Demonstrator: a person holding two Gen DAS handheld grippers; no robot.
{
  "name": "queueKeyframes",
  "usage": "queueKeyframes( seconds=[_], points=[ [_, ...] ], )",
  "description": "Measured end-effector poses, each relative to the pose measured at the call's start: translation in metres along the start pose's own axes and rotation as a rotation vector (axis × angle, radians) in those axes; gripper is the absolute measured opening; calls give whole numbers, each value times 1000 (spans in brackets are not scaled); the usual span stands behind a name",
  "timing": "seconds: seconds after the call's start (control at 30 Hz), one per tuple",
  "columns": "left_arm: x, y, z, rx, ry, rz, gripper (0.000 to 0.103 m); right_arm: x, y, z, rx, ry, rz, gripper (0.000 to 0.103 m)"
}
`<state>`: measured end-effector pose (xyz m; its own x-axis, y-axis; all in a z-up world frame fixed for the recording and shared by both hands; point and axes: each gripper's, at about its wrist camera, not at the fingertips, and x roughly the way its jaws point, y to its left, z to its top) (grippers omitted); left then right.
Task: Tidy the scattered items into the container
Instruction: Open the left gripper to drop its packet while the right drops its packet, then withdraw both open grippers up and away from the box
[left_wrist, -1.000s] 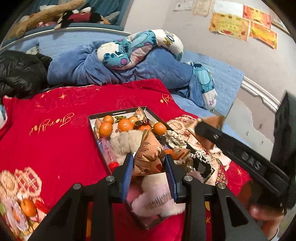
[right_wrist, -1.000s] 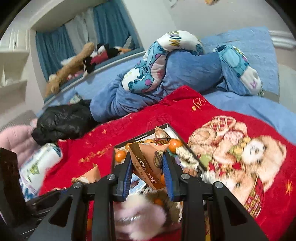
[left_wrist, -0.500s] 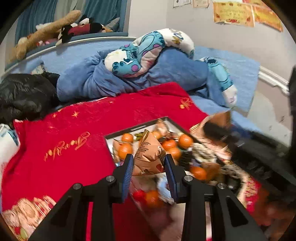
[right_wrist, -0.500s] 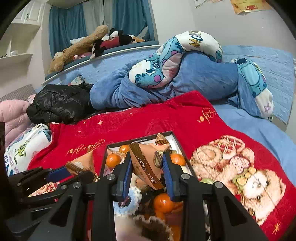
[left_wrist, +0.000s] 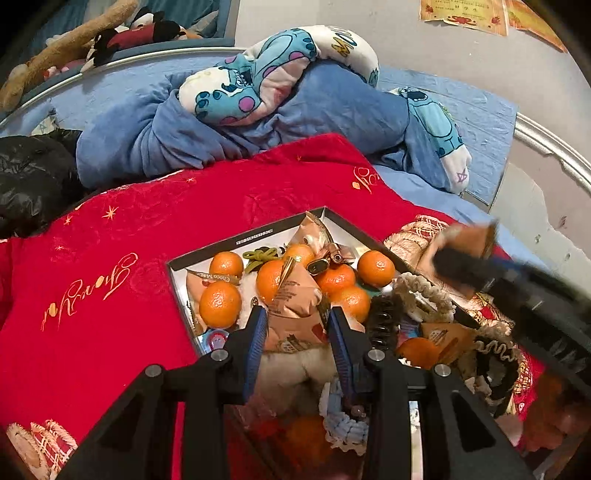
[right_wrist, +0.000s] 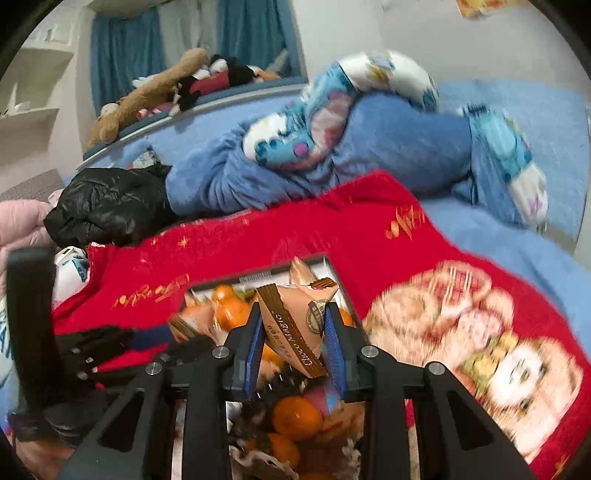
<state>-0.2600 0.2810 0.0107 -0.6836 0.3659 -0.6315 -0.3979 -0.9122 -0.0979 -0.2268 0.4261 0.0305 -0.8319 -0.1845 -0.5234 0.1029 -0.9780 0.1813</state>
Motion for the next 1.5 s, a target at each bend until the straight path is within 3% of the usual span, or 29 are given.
queueKeyframes(
  seconds=[0.3, 0.5, 0.67, 0.7, 0.77, 0.8, 0.83, 0.9, 0.93, 1.13, 1.33, 1.5],
  points=[
    [-2, 6, -4, 14, -22, 61, 36, 25, -12, -25, 36, 111, 6, 30],
    [0, 8, -5, 13, -30, 62, 37, 29, -7, -31, 1, 112, -23, 30],
    [5, 5, -4, 18, -17, 83, 52, 29, -7, -32, -3, 117, -23, 34],
    [6, 4, -4, 24, -13, 88, 55, 29, -6, -31, -8, 117, -24, 37],
    [5, 4, -4, 37, -23, 110, 81, 25, -6, -30, -4, 104, -15, 57],
    [3, 4, -4, 34, -39, 121, 86, 22, -7, -28, 5, 92, -8, 76],
    [-1, 6, -3, 27, -60, 121, 91, 19, -7, -28, 12, 78, 1, 86],
    [-9, 10, 0, 5, -92, 108, 100, 8, -10, -24, 33, 25, 25, 91],
    [-13, 13, 1, -9, -111, 101, 103, 6, -11, -23, 42, 12, 28, 103],
    [-23, 30, 3, -90, -153, 116, 103, -2, -25, -16, 121, -48, 102, 103],
    [-20, 44, 3, -186, -124, 104, 103, -9, -23, -13, 102, -99, 120, 103],
    [-22, 40, 1, -157, -113, 146, 103, -23, -10, -10, 47, -171, 104, 103]
  ],
)
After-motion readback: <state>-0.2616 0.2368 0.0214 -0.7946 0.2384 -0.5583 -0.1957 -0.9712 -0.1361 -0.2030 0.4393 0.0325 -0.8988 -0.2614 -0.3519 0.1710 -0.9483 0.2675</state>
